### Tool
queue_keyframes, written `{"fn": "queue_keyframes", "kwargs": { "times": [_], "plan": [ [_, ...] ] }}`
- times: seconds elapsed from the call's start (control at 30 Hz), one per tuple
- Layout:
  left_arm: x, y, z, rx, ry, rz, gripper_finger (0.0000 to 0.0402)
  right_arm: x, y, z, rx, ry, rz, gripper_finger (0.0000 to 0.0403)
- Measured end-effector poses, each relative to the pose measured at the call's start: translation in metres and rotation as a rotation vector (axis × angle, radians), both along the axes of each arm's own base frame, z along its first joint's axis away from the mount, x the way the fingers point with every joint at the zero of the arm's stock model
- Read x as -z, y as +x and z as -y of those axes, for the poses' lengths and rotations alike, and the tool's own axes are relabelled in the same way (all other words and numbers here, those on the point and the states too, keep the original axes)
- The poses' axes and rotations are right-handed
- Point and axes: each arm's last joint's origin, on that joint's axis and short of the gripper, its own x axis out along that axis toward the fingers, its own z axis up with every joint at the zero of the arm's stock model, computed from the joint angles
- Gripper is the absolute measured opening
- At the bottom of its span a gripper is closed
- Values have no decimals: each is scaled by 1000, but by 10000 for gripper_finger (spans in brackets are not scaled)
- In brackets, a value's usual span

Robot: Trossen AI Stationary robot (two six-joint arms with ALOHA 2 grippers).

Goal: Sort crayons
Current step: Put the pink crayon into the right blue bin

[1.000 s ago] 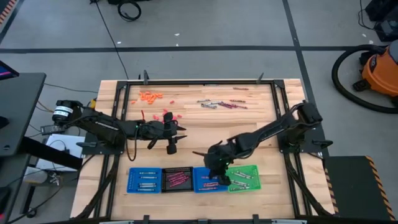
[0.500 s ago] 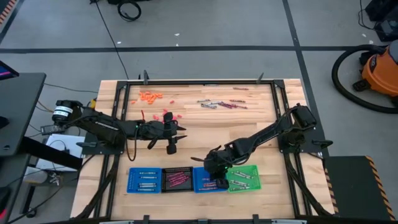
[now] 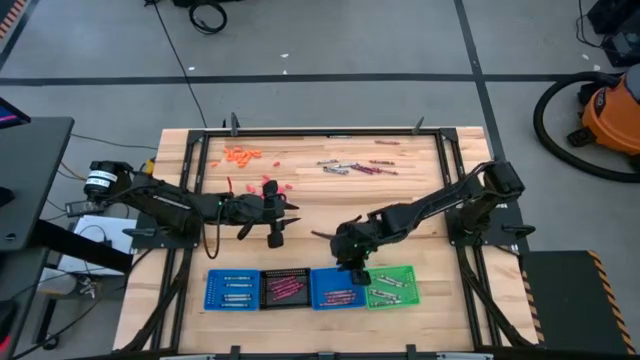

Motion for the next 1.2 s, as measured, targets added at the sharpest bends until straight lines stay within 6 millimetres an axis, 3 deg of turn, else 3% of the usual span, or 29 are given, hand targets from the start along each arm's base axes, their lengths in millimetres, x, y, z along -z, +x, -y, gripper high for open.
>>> {"fn": "queue_keyframes", "kwargs": {
  "times": [0.17, 0.37, 0.7, 0.87, 1.2],
  "plan": [
    [1, 0, 0, 0, 1, -7, 155, 3, -7, 27, 42, -79, 13, 91],
    [1, 0, 0, 0, 1, -11, 155, 14, -28, 70, 211, -270, -17, 91],
    [2, -1, 0, 0, 2, -22, 155, 24, -99, 154, 555, -352, -84, 91],
    [2, -1, 0, 4, 11, -23, 155, 31, -126, 189, 683, -380, -176, 91],
    [2, -1, 0, 7, 17, -23, 155, 46, -146, 245, 736, -452, -305, 91]
  ]
}}
